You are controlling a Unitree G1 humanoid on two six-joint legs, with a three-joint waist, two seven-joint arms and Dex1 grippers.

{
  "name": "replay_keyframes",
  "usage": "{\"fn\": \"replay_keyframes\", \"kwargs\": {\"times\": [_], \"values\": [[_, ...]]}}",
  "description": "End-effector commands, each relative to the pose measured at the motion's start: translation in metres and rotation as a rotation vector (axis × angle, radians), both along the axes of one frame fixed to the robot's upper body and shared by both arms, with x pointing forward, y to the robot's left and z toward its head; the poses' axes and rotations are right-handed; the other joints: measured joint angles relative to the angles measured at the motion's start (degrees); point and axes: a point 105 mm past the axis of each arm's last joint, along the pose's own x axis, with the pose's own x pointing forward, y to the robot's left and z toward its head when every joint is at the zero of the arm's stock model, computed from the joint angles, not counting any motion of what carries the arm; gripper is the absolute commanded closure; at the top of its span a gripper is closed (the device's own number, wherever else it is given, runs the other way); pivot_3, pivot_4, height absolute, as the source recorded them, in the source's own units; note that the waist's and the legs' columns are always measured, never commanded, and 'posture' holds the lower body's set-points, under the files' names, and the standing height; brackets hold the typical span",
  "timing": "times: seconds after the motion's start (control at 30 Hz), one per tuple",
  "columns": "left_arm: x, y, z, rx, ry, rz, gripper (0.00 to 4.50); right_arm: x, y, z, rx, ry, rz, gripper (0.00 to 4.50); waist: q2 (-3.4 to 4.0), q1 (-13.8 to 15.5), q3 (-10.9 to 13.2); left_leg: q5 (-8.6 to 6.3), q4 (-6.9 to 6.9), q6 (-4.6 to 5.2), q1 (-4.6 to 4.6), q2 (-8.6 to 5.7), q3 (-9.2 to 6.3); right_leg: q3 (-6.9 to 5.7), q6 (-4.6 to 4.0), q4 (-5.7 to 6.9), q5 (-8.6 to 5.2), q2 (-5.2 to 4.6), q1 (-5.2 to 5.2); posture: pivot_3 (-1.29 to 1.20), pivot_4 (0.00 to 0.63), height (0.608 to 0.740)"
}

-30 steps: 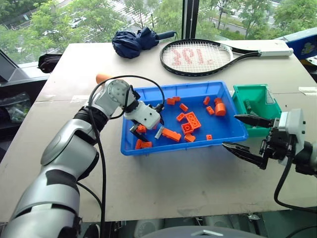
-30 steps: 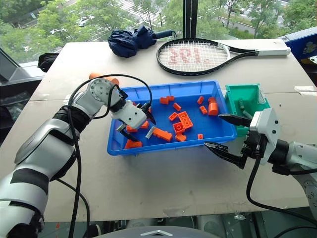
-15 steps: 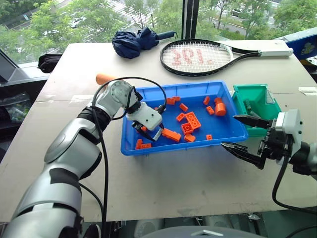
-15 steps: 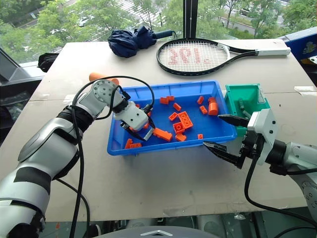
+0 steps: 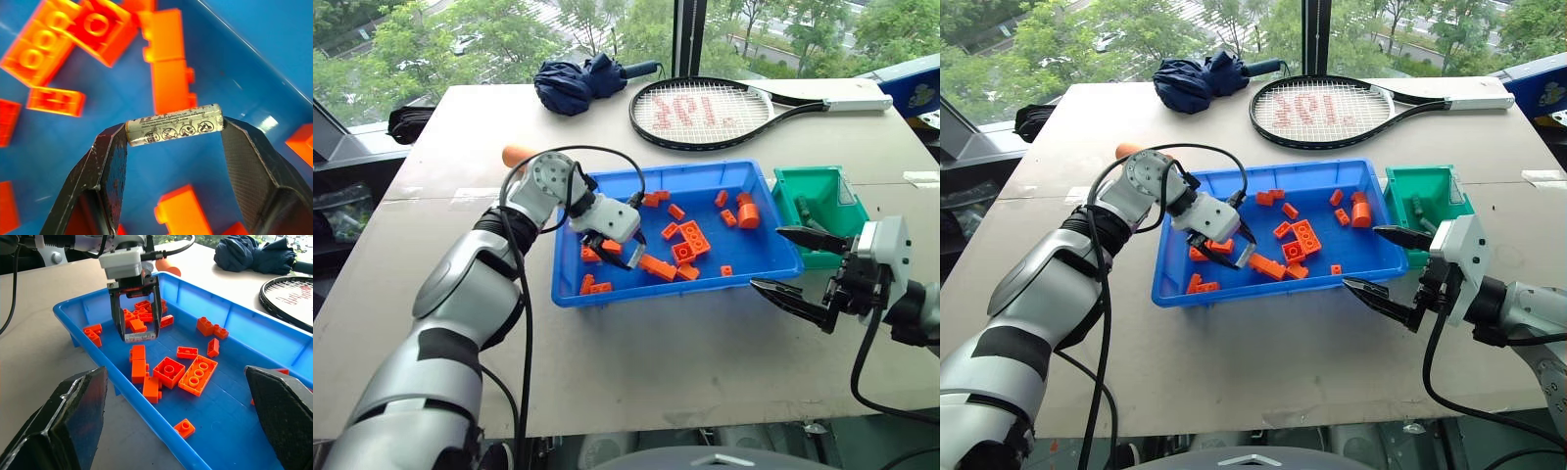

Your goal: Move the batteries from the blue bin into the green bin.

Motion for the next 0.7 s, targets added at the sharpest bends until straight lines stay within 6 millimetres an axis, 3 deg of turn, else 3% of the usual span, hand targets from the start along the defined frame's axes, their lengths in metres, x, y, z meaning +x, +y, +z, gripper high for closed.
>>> {"fn": "replay_keyframes", "kwargs": {"times": [0.03,0.17,0.37,0.63,0.67,0.7], "values": [[0.007,-0.011,0.033,-0.143,-0.008,0.041,2.20,-0.001,-0.002,0.009,-0.001,-0.050,-0.002,0.00,0.00,0.0,0.0,0.00,0.00,0.00,0.00,0.00,0.00,0.00,0.00,0.00,0.00,0.00,0.00,0.00,0.150,0.740],[0.013,-0.031,0.040,-0.234,0.006,0.070,2.20,0.002,-0.004,0.011,0.003,-0.063,-0.020,0.00,-0.01,0.3,0.0,0.00,0.05,0.00,-0.03,-0.02,-0.02,-0.05,0.00,-0.01,0.00,-0.01,0.01,0.00,0.150,0.740],[0.021,-0.073,0.036,-0.324,0.021,0.122,2.20,0.008,-0.017,0.011,-0.018,-0.085,-0.109,0.00,-0.02,0.2,0.0,-0.02,0.10,0.03,-0.03,-0.03,-0.02,-0.05,0.01,0.00,0.00,-0.01,0.04,0.00,0.150,0.740],[0.031,-0.103,0.025,-0.369,-0.013,0.211,2.20,0.015,-0.026,0.007,-0.049,-0.109,-0.213,0.00,-0.02,0.1,0.0,-0.02,0.09,0.04,0.00,-0.03,0.01,0.00,0.01,0.05,0.00,0.01,0.03,0.00,0.150,0.740],[0.031,-0.106,0.026,-0.388,-0.007,0.218,1.17,0.016,-0.026,0.007,-0.047,-0.113,-0.219,0.00,-0.02,0.1,0.0,-0.02,0.10,0.04,0.00,-0.04,0.03,0.02,0.01,0.05,0.01,0.00,0.03,0.00,0.150,0.740],[0.032,-0.109,0.027,-0.405,-0.003,0.223,0.84,0.017,-0.026,0.007,-0.046,-0.115,-0.225,0.00,-0.02,0.1,0.0,-0.02,0.10,0.03,-0.01,-0.04,0.02,0.01,0.01,0.05,0.01,0.00,0.03,0.00,0.150,0.740]]}}
